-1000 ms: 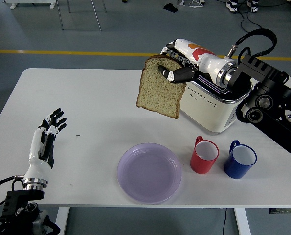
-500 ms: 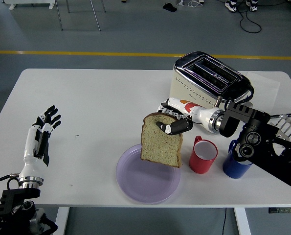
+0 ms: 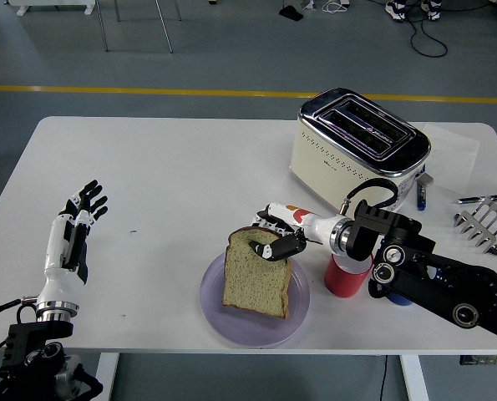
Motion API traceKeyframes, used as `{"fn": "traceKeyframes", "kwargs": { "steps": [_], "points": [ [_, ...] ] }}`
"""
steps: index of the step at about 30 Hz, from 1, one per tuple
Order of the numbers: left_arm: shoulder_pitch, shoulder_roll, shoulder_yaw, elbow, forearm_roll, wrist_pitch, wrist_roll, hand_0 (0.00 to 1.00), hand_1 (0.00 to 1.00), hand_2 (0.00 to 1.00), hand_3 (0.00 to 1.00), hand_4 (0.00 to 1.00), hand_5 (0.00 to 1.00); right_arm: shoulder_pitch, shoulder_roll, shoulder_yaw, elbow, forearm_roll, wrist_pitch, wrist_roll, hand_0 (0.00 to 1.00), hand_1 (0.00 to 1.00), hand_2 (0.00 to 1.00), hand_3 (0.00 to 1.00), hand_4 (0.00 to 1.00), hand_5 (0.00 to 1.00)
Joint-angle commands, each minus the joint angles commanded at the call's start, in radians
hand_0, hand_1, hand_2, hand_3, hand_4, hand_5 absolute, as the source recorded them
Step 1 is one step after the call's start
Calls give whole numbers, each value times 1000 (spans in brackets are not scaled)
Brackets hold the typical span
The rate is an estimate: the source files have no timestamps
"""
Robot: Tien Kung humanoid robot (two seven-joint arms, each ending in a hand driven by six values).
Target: Push plate across desktop,pick up the break from the machine,place the break in the plate
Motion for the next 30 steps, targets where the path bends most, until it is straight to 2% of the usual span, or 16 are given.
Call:
{"fn": "traceKeyframes", "kwargs": {
  "steps": [4,5,8,10,11,16,17,20,22,23,28,29,30],
  "points": [
    [-8,-7,-6,8,6,-3,3,805,832,889,845,476,824,-4,24,-10,-33,24,13,33,97,146,287,422,297,5],
    [-10,-9,-8,10,8,-4,4,805,833,887,842,475,818,-6,27,-11,-37,20,16,41,126,197,322,445,306,43],
    [-15,-14,-15,14,12,-3,4,805,833,887,842,475,818,-14,38,-14,-59,-2,44,102,126,197,322,445,306,43],
    [-15,-14,-17,15,12,-3,4,805,833,887,842,475,818,-15,40,-14,-65,-4,53,115,126,197,322,445,306,43],
    [-13,-15,-20,14,13,-2,3,803,833,887,841,477,810,-17,44,-13,-77,-4,56,132,231,304,388,474,311,106],
    [-11,-17,-25,14,12,-2,3,803,833,887,841,477,810,-14,59,-12,-126,-18,63,188,231,304,388,474,311,106],
    [-13,-17,-25,14,12,-2,3,804,833,887,838,471,800,-14,61,-14,-139,-26,66,199,359,418,483,522,376,239],
    [-14,-15,-23,13,12,-2,2,804,833,887,838,471,800,-13,64,-19,-157,-27,74,217,359,418,483,522,376,239],
    [-11,-17,-25,11,10,-1,2,804,833,887,838,471,800,-12,70,-23,-175,-42,62,234,359,418,483,522,376,239],
    [-11,-18,-25,11,10,-1,2,805,833,887,838,462,780,-12,71,-23,-177,-46,59,237,412,481,521,552,417,238],
    [-6,-24,-20,12,9,-2,1,805,833,887,838,462,780,-14,78,-28,-203,-67,44,260,412,481,521,552,417,238],
    [-5,-24,-19,12,9,-2,1,804,832,888,839,449,767,-15,78,-28,-204,-70,44,261,529,614,613,707,515,258],
    [-3,-25,-18,11,8,-2,0,804,832,888,839,449,767,-17,79,-29,-209,-86,42,265,529,614,613,707,515,258]
  ]
}}
